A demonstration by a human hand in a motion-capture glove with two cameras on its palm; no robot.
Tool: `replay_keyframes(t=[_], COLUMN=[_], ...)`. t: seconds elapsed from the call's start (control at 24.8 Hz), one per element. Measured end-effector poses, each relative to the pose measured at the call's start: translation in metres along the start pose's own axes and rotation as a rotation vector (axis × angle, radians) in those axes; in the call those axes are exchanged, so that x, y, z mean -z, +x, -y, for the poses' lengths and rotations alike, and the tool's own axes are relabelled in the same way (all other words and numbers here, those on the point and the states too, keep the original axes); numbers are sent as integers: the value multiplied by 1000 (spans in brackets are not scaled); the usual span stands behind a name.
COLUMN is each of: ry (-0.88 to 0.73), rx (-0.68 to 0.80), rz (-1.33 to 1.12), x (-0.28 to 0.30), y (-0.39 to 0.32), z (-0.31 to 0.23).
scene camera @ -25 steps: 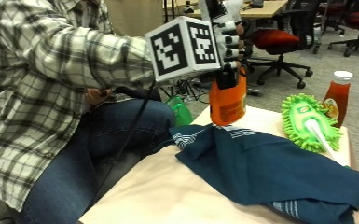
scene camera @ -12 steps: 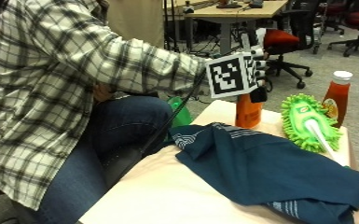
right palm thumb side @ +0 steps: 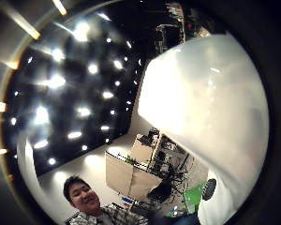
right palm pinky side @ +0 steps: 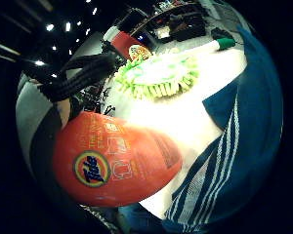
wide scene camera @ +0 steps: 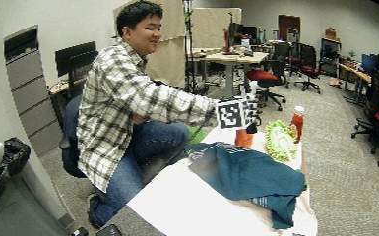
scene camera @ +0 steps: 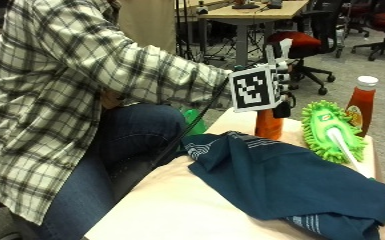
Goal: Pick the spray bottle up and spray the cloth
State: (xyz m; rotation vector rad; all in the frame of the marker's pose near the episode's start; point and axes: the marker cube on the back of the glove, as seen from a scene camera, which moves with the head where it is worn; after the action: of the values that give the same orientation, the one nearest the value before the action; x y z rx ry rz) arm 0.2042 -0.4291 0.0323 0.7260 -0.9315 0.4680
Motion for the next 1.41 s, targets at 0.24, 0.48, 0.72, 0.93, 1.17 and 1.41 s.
replay_keyframes(t=[0.24, 0.48, 0.72, 0.93, 1.17, 1.41], ry=[-78, -154, -238, -261, -256, -294], rx=[1, -4, -9, -20, -21, 21], rz=[-49, -60, -147, -286, -401, -599], x=[5, 15, 22, 34, 52, 97], y=[2, 0, -1, 4, 7, 5], z=[-4, -9, -17, -22, -24, -45])
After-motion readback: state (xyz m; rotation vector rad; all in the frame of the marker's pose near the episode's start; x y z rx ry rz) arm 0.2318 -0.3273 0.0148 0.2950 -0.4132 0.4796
